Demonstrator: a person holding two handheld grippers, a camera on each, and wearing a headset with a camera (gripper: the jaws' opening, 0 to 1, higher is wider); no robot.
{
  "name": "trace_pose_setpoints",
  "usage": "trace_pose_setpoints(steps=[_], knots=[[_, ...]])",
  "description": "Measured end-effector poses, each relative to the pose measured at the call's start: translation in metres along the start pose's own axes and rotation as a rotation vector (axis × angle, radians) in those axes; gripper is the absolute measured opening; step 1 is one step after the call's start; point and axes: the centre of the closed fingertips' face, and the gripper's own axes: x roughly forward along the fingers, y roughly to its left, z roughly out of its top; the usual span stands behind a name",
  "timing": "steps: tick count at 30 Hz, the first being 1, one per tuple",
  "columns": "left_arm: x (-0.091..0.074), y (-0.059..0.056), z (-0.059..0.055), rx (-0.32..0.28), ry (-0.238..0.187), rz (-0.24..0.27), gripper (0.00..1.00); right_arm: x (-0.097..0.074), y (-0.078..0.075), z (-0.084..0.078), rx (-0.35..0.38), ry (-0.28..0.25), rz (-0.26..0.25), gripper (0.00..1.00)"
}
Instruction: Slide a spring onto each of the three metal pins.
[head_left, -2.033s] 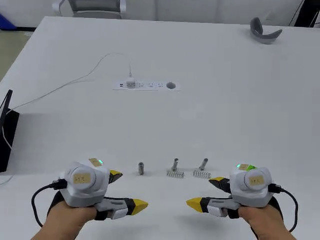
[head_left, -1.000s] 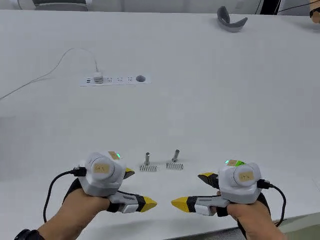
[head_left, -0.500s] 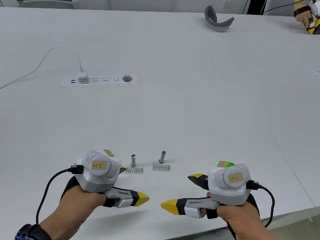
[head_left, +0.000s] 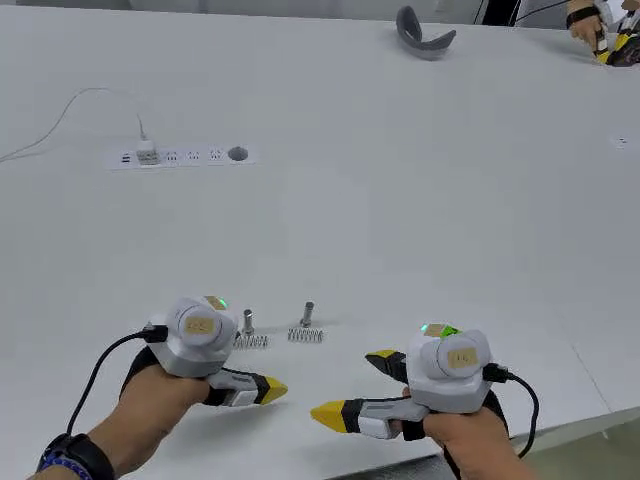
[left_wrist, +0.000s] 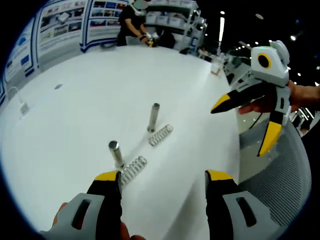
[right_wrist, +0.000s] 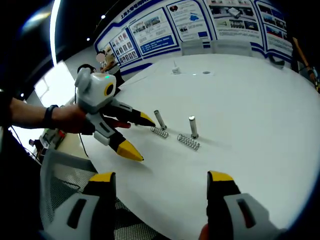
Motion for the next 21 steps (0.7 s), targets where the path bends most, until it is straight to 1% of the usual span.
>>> trace_pose_setpoints(steps=[9, 13, 21], knots=[[0.003, 0.005, -0.004, -0.003, 0.018, 0.001, 0.66, 0.001, -0.002, 0.000, 0.004, -0.001, 0.005, 0.76], [0.003, 0.003, -0.007, 0.005, 0.027, -0.001, 0.63, 0.003, -0.002, 0.001, 0.007, -0.002, 0.008, 0.76], [0.003, -0.006, -0.017, -0.003, 0.040, -0.019, 0.58, 0.003, -0.001, 0.000, 0.007, 0.001, 0.013, 0.75]])
